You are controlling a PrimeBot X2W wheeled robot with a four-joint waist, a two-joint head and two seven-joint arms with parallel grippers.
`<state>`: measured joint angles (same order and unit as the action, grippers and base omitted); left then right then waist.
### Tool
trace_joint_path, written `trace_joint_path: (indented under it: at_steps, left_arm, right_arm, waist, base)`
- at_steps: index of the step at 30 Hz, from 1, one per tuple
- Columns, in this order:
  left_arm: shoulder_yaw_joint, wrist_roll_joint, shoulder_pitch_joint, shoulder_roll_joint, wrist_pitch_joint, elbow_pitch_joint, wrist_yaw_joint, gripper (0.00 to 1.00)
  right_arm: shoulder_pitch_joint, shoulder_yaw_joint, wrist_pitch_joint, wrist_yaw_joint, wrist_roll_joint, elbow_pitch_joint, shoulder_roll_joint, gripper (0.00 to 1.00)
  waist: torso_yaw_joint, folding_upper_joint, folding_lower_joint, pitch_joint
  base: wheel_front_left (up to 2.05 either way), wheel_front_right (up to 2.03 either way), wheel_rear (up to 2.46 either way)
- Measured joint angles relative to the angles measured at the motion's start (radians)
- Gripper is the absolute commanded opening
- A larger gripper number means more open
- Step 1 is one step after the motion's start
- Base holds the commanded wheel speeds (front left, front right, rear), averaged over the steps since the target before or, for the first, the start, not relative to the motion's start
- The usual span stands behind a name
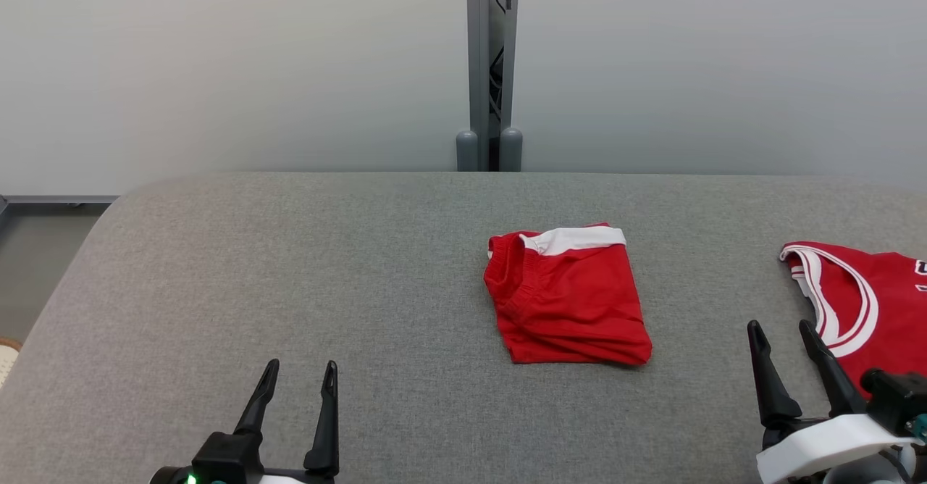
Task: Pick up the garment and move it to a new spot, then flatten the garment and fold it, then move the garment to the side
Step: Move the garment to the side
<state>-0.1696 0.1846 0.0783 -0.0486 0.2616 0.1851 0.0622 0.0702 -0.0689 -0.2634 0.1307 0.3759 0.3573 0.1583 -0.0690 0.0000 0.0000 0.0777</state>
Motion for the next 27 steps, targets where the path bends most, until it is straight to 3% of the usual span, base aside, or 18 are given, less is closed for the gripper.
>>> trace_joint_path:
  at_steps: [7, 10, 14, 27]
  left_arm:
    - [-0.025, -0.006, -0.003, 0.000, 0.000, 0.009, -0.010, 1.00]
    - [-0.040, -0.009, -0.014, 0.000, 0.000, 0.014, -0.015, 1.00]
    - [-0.065, -0.019, -0.026, 0.001, 0.000, 0.020, -0.020, 1.00]
    - [-0.127, -0.033, -0.113, -0.001, 0.000, 0.029, -0.027, 1.00]
  right_arm:
    - [0.015, -0.018, 0.000, 0.000, 0.045, 0.024, 0.024, 1.00]
    - [0.044, -0.083, 0.008, 0.000, 0.175, 0.107, 0.039, 1.00]
    - [0.118, -0.187, 0.086, 0.000, 0.311, 0.198, 0.117, 1.00]
    - [0.398, -0.424, 0.269, 0.000, 0.660, 0.293, 0.279, 1.00]
  waist:
    - [-0.021, 0.0000, 0.0001, -0.023]
    - [-0.035, 0.0000, 0.0000, -0.041]
    - [-0.061, 0.0000, 0.0000, -0.070]
    - [-0.144, 0.0000, 0.0000, -0.230]
  base:
    - [0.00, 0.00, 0.00]
    - [0.00, 0.00, 0.00]
    - [0.00, 0.00, 0.00]
    - [0.00, 0.00, 0.00]
